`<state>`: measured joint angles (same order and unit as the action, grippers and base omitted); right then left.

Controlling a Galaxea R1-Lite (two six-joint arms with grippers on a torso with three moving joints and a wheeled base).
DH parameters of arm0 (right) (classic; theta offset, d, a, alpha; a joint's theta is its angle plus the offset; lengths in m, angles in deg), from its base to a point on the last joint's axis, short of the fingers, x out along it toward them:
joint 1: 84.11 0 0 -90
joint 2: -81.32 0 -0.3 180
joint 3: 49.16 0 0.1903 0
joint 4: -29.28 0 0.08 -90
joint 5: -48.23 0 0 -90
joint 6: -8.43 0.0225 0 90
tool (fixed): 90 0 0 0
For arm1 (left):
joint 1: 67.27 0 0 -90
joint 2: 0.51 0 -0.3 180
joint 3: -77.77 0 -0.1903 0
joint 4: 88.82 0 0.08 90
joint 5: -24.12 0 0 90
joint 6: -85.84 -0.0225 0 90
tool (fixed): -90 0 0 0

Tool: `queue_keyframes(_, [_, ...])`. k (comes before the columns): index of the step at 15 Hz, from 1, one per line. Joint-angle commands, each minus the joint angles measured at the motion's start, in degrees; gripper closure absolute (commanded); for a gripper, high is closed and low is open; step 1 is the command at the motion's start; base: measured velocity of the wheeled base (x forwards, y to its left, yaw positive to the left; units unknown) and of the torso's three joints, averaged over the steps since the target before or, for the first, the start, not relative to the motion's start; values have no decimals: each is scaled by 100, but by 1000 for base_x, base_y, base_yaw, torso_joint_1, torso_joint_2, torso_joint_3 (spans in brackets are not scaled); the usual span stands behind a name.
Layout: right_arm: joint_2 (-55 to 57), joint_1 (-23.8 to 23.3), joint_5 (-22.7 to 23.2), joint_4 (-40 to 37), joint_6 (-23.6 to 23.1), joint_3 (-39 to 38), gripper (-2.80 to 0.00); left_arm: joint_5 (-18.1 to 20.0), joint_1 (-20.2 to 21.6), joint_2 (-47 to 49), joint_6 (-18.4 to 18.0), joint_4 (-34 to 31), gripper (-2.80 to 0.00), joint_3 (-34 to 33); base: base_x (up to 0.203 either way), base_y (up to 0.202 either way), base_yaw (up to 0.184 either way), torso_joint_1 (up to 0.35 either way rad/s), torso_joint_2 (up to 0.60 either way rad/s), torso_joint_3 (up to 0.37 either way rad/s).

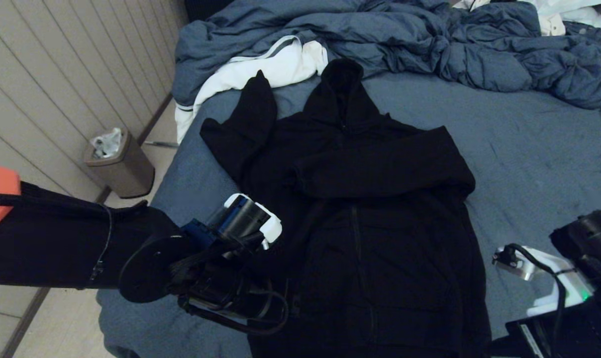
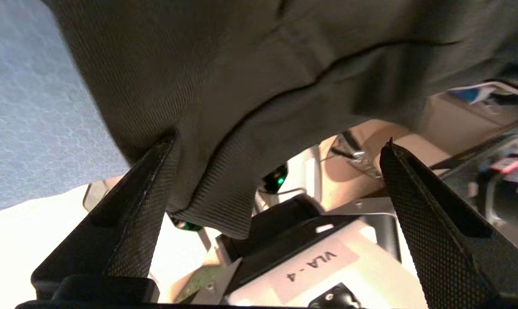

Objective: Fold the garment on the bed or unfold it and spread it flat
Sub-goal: Fold the black sweatshirt

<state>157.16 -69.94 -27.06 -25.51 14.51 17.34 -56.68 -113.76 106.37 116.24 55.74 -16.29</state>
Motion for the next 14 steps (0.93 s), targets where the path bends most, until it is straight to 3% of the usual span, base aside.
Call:
queue_keyframes(1, [37, -26, 12, 37, -1, -96, 0, 0, 0, 170, 14, 12, -280, -51, 0, 0, 0, 0, 0, 0])
queue_keyframes(8, [106, -151, 30, 330, -72, -332, 0, -82, 35, 341, 44, 1124, -280, -596, 0, 0, 0, 0, 0, 0])
queue_keyframes(10, [246, -143, 32, 375, -72, -339, 0, -295, 35, 415, 63, 1208, -280, -597, 0, 0, 0, 0, 0, 0])
queue_keyframes(13, [401, -166, -31, 737, -67, -218, 0, -270, 35, 395, 81, 1322, -280, -605, 0, 0, 0, 0, 0, 0])
queue_keyframes(14, [374, -233, -58, 740, -64, -144, -114, -261, 35, 387, 72, 1322, -280, -597, 0, 0, 0, 0, 0, 0])
